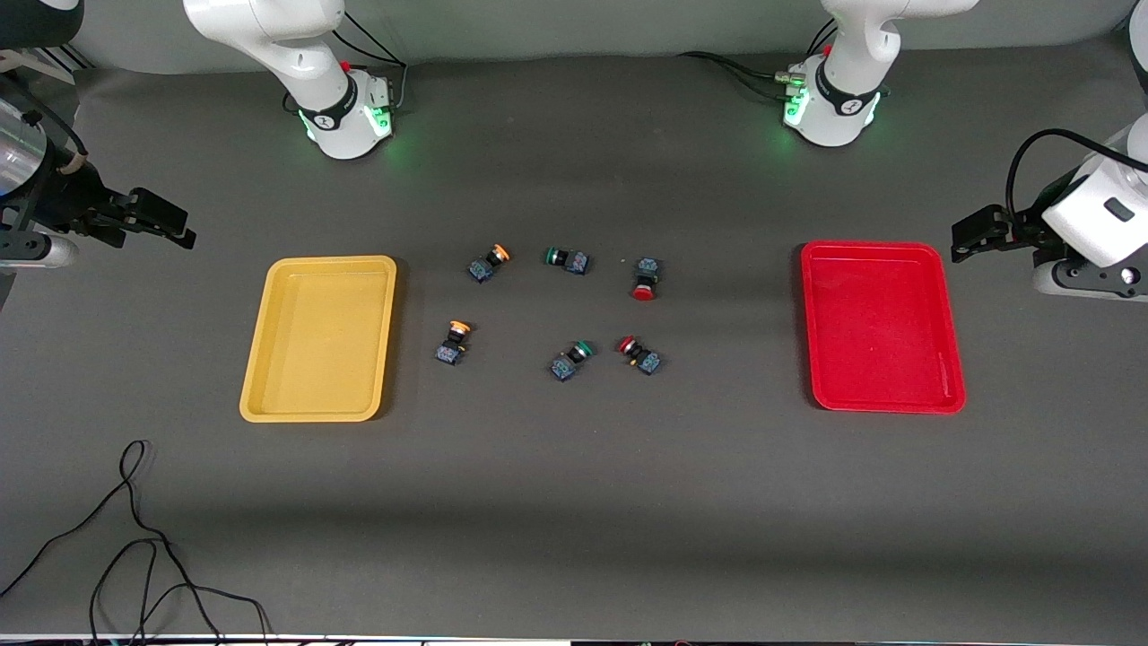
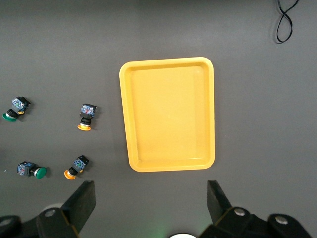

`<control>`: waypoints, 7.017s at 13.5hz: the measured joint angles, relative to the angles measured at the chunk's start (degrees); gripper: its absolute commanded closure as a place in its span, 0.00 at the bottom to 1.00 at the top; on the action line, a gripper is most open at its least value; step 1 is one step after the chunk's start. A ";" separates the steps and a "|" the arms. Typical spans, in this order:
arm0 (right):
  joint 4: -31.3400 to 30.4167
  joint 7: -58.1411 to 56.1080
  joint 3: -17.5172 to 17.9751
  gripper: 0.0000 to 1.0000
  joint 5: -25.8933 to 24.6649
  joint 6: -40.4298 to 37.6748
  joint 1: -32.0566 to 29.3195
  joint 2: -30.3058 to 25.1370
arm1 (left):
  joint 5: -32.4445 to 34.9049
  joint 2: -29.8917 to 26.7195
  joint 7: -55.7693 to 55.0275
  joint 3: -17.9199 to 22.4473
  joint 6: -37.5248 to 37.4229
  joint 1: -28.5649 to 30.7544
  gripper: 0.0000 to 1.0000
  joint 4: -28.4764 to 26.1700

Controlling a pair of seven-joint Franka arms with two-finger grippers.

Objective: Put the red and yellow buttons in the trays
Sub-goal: 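Move both grippers from rest toward the buttons between the trays, then reach the right gripper to an orange button while the left gripper reaches a red button, then grasp the orange button with the right gripper while the left gripper grasps red, then place the orange button in the yellow tray while the left gripper places red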

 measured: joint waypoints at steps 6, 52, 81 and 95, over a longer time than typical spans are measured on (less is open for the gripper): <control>0.00 -0.20 -0.03 0.00 0.00 -0.04 0.00 0.02 | 0.00 0.00 -0.01 0.00 0.00 0.00 0.00 -0.03; -37.21 50.45 0.57 0.27 15.07 55.81 37.28 24.02 | 4.37 26.37 -45.53 -17.47 54.95 -24.39 0.67 -30.92; -39.51 20.86 -37.68 0.74 2.48 35.34 37.95 6.09 | 2.60 13.31 -9.71 -15.82 37.96 17.89 0.80 -29.66; -44.01 14.99 -37.15 0.00 10.52 48.83 38.50 19.44 | 6.23 11.12 -9.78 -16.78 18.90 17.81 0.01 -15.77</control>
